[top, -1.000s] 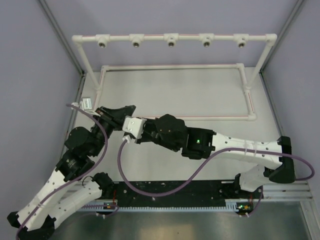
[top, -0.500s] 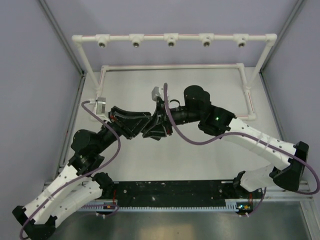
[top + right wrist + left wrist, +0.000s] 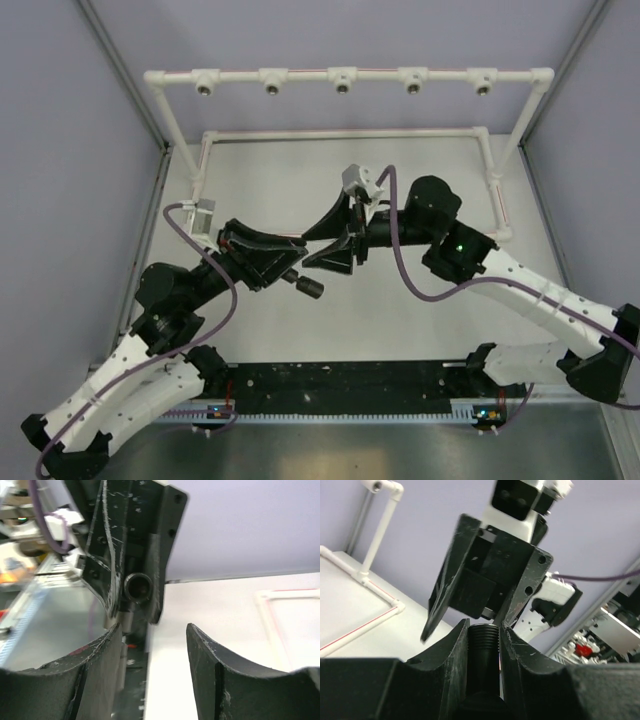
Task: Install the water faucets
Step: Screw the water faucet onto the adaptor.
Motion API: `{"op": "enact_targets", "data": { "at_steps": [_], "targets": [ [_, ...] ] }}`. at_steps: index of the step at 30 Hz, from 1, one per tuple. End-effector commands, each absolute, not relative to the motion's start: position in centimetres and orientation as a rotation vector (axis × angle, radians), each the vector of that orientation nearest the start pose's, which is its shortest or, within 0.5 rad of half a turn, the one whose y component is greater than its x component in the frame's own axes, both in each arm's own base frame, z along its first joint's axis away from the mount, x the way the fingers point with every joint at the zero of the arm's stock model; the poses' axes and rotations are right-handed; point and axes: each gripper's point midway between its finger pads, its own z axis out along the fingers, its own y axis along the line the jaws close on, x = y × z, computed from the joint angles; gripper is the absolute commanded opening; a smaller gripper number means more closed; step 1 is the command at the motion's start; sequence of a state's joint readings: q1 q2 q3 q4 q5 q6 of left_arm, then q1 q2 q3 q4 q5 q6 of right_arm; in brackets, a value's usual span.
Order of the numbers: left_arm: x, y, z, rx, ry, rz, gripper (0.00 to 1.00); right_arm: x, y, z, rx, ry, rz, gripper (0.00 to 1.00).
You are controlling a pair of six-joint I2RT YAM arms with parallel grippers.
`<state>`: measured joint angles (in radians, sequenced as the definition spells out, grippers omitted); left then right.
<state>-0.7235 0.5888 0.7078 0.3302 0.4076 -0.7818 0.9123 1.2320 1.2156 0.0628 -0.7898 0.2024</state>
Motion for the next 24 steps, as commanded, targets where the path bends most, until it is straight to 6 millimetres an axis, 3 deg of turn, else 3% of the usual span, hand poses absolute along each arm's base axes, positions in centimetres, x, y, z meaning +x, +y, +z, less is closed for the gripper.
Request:
{"op": "enact_targets", "data": {
  "at_steps": [1,3,6,11,17,24],
  "targets": [
    [15.1,-20.7,45.3,0.106,1.271,-1.403,0.0,17.2,35.5,41.4,-1.061,1.164,1.057,0.53],
    [17.1,-19.8,44.8,-0.028,1.342,-1.331,0.0,18.0,35.6,41.3,-1.036,1.183,0.966,0.54],
    [19.4,-18.5,43.9,-0.198,1.419,-1.237,0.0,17.5,37.1,40.0,-1.074,1.197,0.822,0.54],
    [21.6,-17.5,42.3,-0.357,1.525,-1.118,0.0,18.2,38.8,39.4,-1.061,1.179,0.563,0.54],
    [22.2,-17.2,41.2,-0.408,1.567,-1.075,0.0,18.6,39.9,40.8,-0.989,1.114,0.452,0.54],
    [22.3,-16.6,41.0,-0.411,1.568,-1.039,0.0,19.2,39.2,42.2,-0.937,1.117,0.381,0.51]
  ]
}}
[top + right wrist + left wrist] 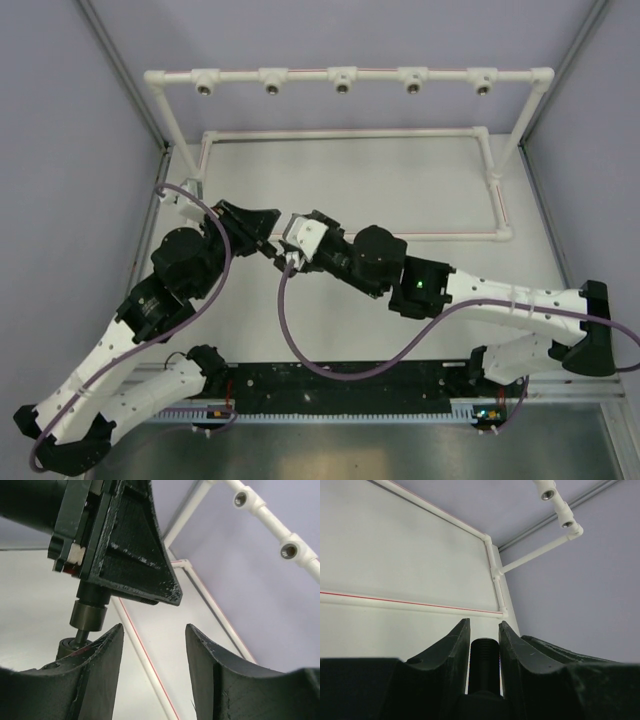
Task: Install the water faucets
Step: Screw the water faucet onto the adaptor.
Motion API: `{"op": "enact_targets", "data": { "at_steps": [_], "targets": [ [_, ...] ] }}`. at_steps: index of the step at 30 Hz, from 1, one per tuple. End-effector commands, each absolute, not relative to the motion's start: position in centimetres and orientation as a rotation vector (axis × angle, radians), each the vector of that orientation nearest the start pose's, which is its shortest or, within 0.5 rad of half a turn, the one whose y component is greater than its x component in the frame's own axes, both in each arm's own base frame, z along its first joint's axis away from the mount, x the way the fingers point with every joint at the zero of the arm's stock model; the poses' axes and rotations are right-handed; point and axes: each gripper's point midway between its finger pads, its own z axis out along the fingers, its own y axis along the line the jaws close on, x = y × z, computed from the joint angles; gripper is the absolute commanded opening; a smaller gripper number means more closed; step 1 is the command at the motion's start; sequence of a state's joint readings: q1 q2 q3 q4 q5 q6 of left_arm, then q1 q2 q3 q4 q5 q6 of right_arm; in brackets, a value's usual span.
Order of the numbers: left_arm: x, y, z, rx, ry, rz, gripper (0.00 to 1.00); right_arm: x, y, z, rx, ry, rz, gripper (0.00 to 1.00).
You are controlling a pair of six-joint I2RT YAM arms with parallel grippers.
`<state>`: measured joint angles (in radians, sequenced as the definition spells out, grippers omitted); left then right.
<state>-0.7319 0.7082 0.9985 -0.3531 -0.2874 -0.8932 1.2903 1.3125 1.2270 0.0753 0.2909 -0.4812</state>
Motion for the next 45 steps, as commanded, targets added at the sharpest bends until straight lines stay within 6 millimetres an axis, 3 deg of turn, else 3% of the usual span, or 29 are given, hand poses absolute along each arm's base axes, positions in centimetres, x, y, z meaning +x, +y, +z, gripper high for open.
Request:
{"op": "enact_targets", "data": {
  "at_steps": [1,7,13,22,34,40,42,45],
  "targets": [
    [22.3,-16.5,40.9,-0.415,1.568,-1.032,0.0,19.1,39.2,42.3,-0.939,1.123,0.397,0.51],
    [23.0,-16.0,40.4,-0.451,1.573,-0.991,0.0,16.9,40.8,42.4,-0.978,1.176,0.571,0.51],
    [23.2,-15.9,40.4,-0.464,1.571,-0.981,0.0,15.5,42.7,40.5,-1.042,1.257,0.677,0.51],
    [23.1,-15.5,40.6,-0.475,1.558,-0.975,0.0,15.3,44.0,38.0,-1.08,1.341,0.697,0.5],
    [23.1,-15.9,40.4,-0.47,1.564,-0.997,0.0,16.1,45.4,37.1,-1.067,1.35,0.679,0.44],
    [23.1,-16.2,40.3,-0.461,1.568,-1.008,0.0,16.4,45.5,37.3,-1.06,1.345,0.666,0.29],
    [23.0,-16.4,40.3,-0.454,1.569,-1.016,0.0,16.3,45.5,37.4,-1.059,1.342,0.669,0.01],
    [22.4,-17.1,40.5,-0.387,1.557,-1.054,0.0,16.1,45.4,37.1,-1.082,1.349,0.672,0.0]
  ]
}}
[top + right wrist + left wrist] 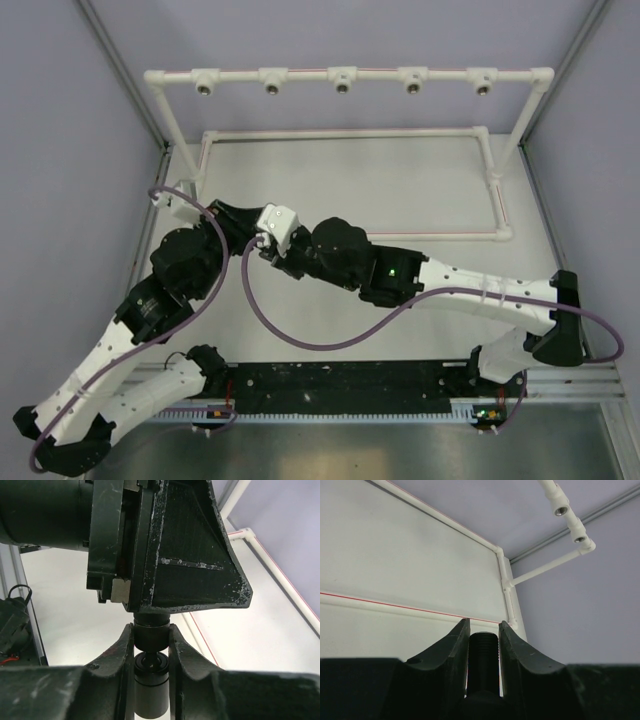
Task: Install the water faucets
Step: Screw the water faucet onto the adaptor.
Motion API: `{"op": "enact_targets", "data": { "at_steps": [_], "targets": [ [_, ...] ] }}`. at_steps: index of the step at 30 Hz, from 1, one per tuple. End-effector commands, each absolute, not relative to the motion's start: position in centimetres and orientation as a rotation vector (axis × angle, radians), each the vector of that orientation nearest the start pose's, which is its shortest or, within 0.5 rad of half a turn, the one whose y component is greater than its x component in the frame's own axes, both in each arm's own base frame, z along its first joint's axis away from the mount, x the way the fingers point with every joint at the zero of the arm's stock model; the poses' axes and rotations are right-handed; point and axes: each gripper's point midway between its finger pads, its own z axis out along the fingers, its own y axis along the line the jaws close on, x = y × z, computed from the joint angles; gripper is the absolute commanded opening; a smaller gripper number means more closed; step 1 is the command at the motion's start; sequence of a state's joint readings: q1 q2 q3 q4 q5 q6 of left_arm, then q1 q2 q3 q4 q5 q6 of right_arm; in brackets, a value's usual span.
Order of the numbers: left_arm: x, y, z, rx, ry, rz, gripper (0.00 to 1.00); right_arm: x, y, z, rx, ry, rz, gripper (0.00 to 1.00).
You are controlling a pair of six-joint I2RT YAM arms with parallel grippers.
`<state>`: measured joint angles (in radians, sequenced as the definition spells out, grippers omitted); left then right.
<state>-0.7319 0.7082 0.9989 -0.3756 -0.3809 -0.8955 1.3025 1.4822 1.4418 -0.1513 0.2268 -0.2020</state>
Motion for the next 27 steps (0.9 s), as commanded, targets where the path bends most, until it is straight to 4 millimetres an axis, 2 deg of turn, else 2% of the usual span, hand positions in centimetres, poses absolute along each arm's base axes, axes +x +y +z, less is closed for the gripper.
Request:
{"op": "enact_targets", "data": {
  "at_steps": [1,4,7,8,9,12,18,19,21,23,24,25,27],
  "targets": [
    [22.1,-17.4,40.8,-0.351,1.544,-1.075,0.0,15.8,45.4,37.0,-1.094,1.348,0.682,0.0],
    [20.6,-18.0,41.6,-0.247,1.471,-1.155,0.0,14.8,45.1,37.3,-1.111,1.334,0.786,0.0],
    [18.6,-18.6,42.4,-0.128,1.387,-1.24,0.0,14.0,44.7,37.8,-1.12,1.335,0.983,0.0],
    [17.8,-18.6,43.3,-0.083,1.33,-1.268,0.0,14.0,44.3,38.1,-1.116,1.328,1.046,0.0],
    [17.3,-18.9,43.0,-0.049,1.323,-1.285,0.0,13.6,44.0,38.7,-1.11,1.317,1.141,0.0],
    [15.3,-20.0,43.5,0.097,1.272,-1.355,0.0,12.9,42.6,40.5,-1.092,1.261,1.373,0.0],
    [10.4,-22.8,44.8,0.414,1.117,-1.567,0.0,12.4,39.4,42.3,-1.049,1.158,1.824,0.0],
    [9.8,-23.1,44.9,0.462,1.103,-1.593,0.0,12.3,38.6,43.1,-1.031,1.09,1.885,0.0],
    [8.7,-23.5,45.3,0.533,1.069,-1.636,0.0,12.3,37.4,43.5,-1.006,1.045,1.972,0.0],
    [8.2,-23.5,45.7,0.557,1.043,-1.646,0.0,12.6,36.9,43.6,-0.993,1.033,1.983,0.0],
    [8.3,-23.5,45.6,0.552,1.048,-1.64,0.0,12.9,37.0,43.3,-1.0,1.038,1.954,0.06],
    [8.8,-23.5,45.4,0.535,1.074,-1.621,0.0,12.8,36.8,43.4,-1.01,1.036,1.919,0.23],
    [10.0,-23.2,45.4,0.475,1.123,-1.555,0.0,13.7,36.9,43.0,-1.011,1.065,1.789,0.42]
  ]
}}
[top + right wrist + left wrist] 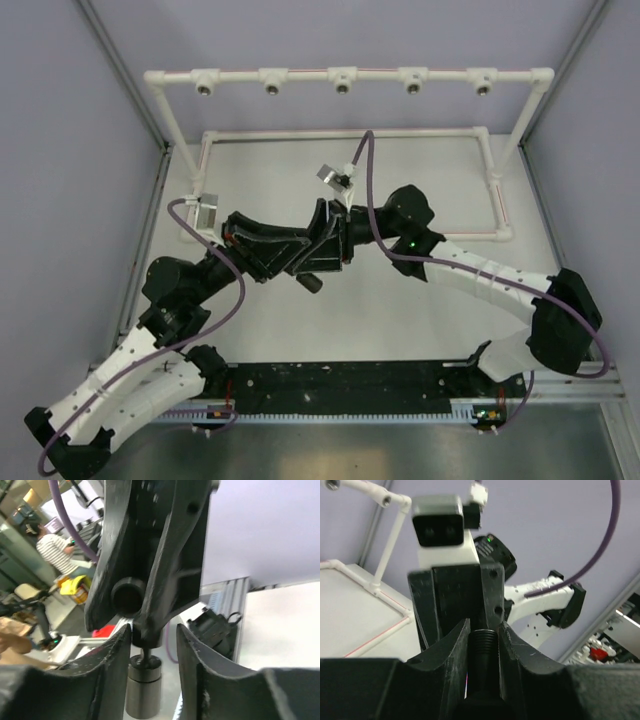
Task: Install the water faucets
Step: Screw the water faucet onto the adaptor.
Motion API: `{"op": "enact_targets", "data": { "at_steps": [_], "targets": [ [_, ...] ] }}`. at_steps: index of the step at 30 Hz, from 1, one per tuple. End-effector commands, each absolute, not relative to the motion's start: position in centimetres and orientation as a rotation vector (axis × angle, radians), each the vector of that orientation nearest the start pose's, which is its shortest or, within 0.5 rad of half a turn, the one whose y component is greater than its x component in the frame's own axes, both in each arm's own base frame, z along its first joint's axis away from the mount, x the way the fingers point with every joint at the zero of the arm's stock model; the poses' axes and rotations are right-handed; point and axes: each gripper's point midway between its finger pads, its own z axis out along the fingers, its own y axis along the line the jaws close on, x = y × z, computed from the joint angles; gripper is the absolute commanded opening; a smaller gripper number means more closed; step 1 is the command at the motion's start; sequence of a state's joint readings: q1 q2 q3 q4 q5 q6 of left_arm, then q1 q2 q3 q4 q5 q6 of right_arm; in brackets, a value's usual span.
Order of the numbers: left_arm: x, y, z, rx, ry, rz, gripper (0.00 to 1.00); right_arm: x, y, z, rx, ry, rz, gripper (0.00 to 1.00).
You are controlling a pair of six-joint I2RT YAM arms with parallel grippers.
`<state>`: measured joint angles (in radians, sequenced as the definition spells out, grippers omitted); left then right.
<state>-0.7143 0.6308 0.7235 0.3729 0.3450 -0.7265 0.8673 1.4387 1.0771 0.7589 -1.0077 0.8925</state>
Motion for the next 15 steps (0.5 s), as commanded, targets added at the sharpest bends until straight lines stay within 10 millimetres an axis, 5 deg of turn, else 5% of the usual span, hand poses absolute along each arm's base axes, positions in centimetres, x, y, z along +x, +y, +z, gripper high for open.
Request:
{"op": "enact_targets", "data": {
  "at_steps": [1,9,15],
  "targets": [
    [10.7,-23.1,45.0,0.453,1.156,-1.52,0.0,14.3,36.7,43.2,-0.996,1.078,1.715,0.47],
    [18.0,-20.6,43.4,0.104,1.375,-1.199,0.0,20.1,36.5,40.8,-0.878,1.317,1.094,0.55],
    [21.3,-19.2,42.2,-0.054,1.465,-1.042,0.0,20.0,38.6,39.0,-0.918,1.299,0.749,0.54]
  ]
}}
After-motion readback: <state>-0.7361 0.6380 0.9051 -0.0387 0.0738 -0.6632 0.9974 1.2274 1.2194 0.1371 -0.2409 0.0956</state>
